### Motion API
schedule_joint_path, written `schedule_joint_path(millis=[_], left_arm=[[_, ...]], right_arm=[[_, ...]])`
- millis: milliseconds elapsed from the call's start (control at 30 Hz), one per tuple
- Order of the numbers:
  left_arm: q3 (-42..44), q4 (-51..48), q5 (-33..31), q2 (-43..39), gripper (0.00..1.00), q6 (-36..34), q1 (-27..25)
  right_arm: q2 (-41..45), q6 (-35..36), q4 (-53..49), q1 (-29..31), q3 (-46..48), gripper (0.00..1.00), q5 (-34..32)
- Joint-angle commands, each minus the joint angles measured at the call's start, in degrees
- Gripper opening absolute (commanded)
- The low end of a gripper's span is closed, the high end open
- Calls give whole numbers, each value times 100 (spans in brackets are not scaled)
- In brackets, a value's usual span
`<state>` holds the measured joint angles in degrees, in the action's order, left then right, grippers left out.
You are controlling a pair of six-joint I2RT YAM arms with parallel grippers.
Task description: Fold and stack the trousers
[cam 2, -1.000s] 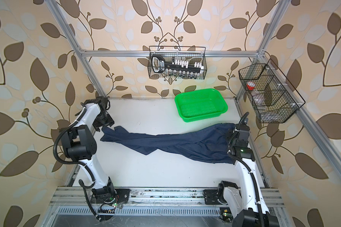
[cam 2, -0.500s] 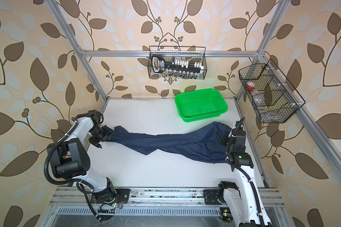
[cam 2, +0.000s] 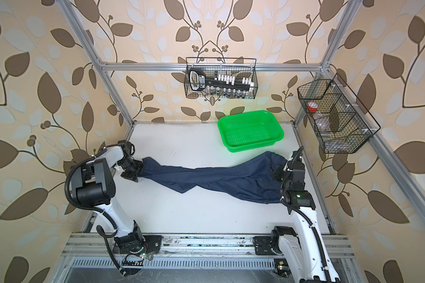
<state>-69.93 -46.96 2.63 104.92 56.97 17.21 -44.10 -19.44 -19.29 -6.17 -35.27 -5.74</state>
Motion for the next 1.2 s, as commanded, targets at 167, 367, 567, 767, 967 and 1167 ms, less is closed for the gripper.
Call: schedule_joint_path(millis=[167, 367, 567, 767, 967, 1167], left_arm=[[-76, 64, -255, -5, 0, 103, 1], [-873, -911, -851, -497, 0, -414, -3], [-1471, -1826, -1570, -1441, 0, -925, -7], [-2011, -2402, -2196, -2454, 0, -1211, -14], [-2725, -2964, -3106, -3122, 0, -1543, -34], [-3079, -2985, -3546, -3325, 0, -1821, -161]], right_arm=[[-215, 169, 4, -109, -379, 0, 90], [-198, 323, 197, -104, -558, 0, 108], [130, 600, 151, -81, -643, 0, 73], [800, 965, -253, 146, -776, 0, -20], [1842, 1116, -729, 252, -1074, 0, -601], [2249, 1500, -832, 240, -1252, 0, -1457]])
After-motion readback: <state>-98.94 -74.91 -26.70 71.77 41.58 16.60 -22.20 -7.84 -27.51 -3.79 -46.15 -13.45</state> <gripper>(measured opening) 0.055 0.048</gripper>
